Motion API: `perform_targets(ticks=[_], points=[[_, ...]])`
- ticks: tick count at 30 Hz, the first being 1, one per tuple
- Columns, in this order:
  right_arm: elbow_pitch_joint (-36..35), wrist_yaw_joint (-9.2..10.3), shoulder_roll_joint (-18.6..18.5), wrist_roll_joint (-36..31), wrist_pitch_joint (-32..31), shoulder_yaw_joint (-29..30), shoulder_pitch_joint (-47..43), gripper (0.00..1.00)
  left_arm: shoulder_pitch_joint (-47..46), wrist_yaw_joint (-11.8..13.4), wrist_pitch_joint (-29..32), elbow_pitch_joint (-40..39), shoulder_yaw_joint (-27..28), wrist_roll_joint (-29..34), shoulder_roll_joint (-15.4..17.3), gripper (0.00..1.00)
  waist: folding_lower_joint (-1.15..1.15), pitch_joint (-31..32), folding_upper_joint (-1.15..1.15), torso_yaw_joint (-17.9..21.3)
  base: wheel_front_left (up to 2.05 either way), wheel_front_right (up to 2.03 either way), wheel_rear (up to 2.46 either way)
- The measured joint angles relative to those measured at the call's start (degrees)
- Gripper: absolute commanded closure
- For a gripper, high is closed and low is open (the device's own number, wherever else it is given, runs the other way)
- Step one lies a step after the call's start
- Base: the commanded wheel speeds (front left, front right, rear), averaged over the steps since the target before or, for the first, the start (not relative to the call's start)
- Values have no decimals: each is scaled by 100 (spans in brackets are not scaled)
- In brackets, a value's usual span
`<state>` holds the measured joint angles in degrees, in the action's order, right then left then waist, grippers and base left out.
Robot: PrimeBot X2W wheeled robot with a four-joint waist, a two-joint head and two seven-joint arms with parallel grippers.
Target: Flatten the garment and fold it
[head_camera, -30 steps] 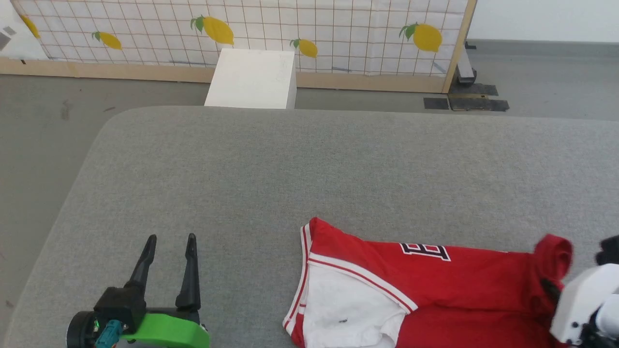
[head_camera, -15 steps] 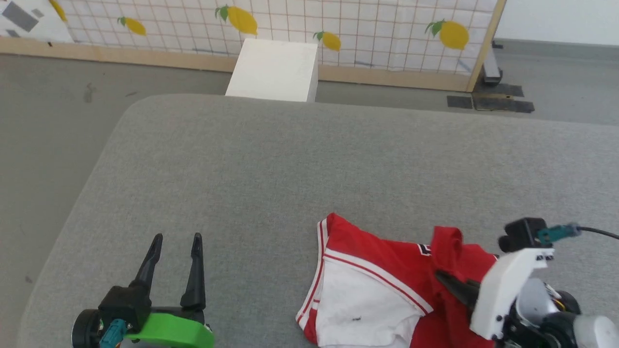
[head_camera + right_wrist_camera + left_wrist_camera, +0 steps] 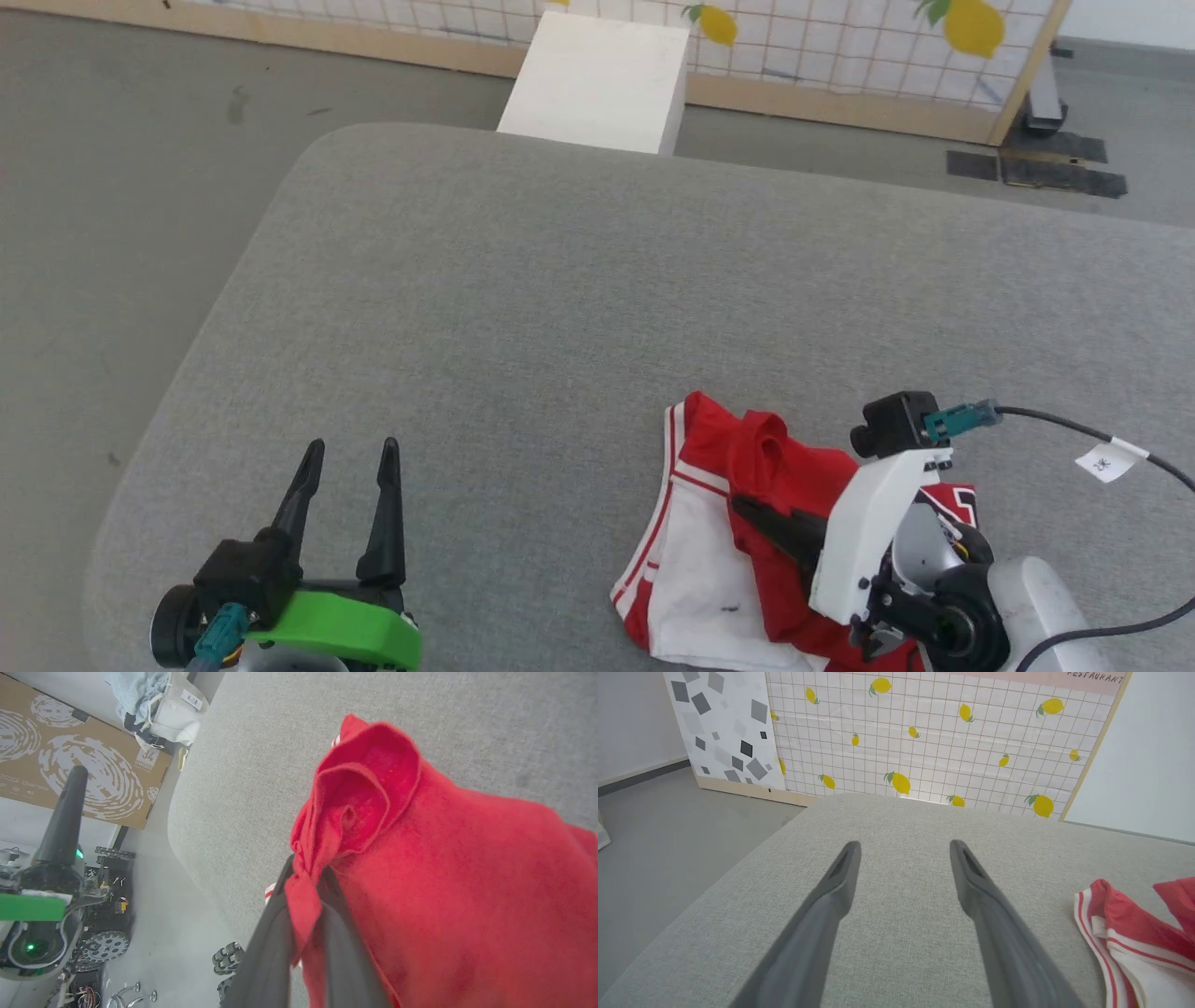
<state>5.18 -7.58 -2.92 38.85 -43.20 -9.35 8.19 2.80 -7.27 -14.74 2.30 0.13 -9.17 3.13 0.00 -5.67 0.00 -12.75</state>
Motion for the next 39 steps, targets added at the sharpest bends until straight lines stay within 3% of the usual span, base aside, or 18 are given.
perform_targets(ticks=[1,2,3,9,14,20,29,31,39], points=[[135,1,3,-7,88,1,36,79,-4,0,0,3,-3,-1,0,0,0,-24,0,-31,0,0,0],[232,1,5,-14,159,-7,58,7,-9,0,0,7,-8,-4,0,0,0,-42,0,-54,0,0,0],[349,1,2,-11,207,-37,93,0,-16,0,0,10,-13,-8,0,0,0,-61,0,-80,0,0,0],[513,1,3,378,426,-498,221,0,-27,0,0,37,11,-8,0,0,0,-88,0,-130,0,0,0],[498,1,10,372,658,-544,351,0,-27,1,0,55,45,-7,0,0,0,-20,0,-37,0,0,0],[276,1,-134,-579,1257,-369,754,0,-27,0,0,33,71,-5,0,0,0,76,0,157,0,0,0],[165,1,-1550,-1958,3089,-347,1166,0,-26,0,0,-58,122,-5,-8,0,0,243,0,576,0,0,0],[241,1,-1714,-2273,3456,-198,1166,0,-25,0,0,-80,144,-5,-9,0,0,277,0,675,0,0,0],[177,1,-1612,-2840,4680,746,576,0,-22,0,0,-97,67,9,-10,0,0,379,0,1037,0,0,0]])
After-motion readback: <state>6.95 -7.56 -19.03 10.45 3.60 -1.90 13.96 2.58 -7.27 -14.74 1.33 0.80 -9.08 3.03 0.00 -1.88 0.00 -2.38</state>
